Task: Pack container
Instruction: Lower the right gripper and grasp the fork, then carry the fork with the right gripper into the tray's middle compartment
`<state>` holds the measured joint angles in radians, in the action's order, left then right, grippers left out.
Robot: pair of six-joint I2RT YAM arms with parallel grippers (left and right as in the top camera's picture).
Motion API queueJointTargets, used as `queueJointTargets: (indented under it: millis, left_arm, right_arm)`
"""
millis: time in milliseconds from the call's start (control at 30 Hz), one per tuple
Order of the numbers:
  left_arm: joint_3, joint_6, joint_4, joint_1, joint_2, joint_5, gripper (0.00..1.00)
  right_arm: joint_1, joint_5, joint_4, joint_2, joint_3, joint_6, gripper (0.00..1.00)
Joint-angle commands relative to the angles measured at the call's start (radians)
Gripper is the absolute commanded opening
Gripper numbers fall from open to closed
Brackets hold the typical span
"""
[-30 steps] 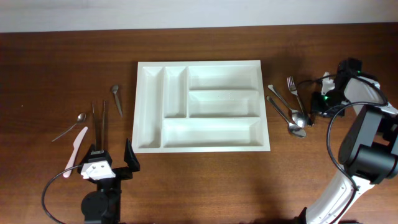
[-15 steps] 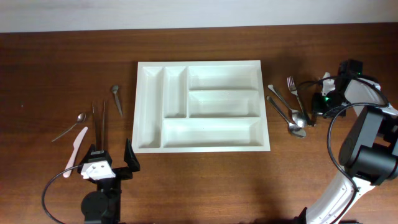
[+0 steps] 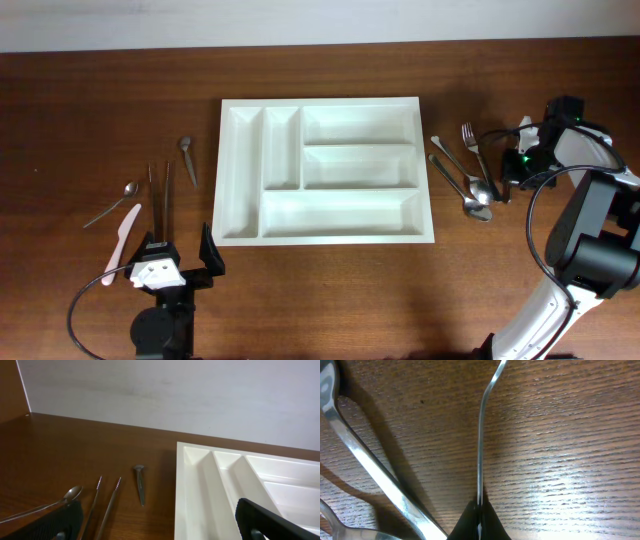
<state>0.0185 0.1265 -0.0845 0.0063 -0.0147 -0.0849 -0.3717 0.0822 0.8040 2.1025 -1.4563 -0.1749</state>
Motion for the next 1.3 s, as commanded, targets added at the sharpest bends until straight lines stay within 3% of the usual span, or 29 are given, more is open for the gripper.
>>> queueJointTargets:
  millis: [0, 467, 833, 1000, 1133, 1267]
  left_arm:
    - [-0.006, -0.016, 0.002, 0.003, 0.010, 0.011, 0.99]
    - [-0.006, -0.016, 0.002, 0.003, 0.010, 0.011, 0.99]
    - [-0.006, -0.016, 0.002, 0.003, 0.010, 0.011, 0.99]
    - [-0.006, -0.016, 0.002, 0.003, 0.010, 0.011, 0.99]
    - [-0.006, -0.016, 0.002, 0.003, 0.010, 0.011, 0.99]
    - [-0.006, -0.016, 0.002, 0.003, 0.010, 0.011, 0.99]
  right_arm:
    - [-0.002, -0.016, 0.009, 0.033, -0.051, -0.001, 0.04]
    - [0.034, 0.122, 0.180, 0.033, -0.484, -0.034, 0.04]
    - [0.354, 0.388, 0.379, 0.032, -0.637, -0.496, 0.04]
    - [0.487, 0.378, 0.401, 0.032, -0.636, -0.636, 0.04]
    - [0.561, 0.323, 0.450, 0.032, -0.620, -0.892, 0.04]
    - [0.591, 0.267, 0.488, 0.032, -0.584, -1.011, 0.04]
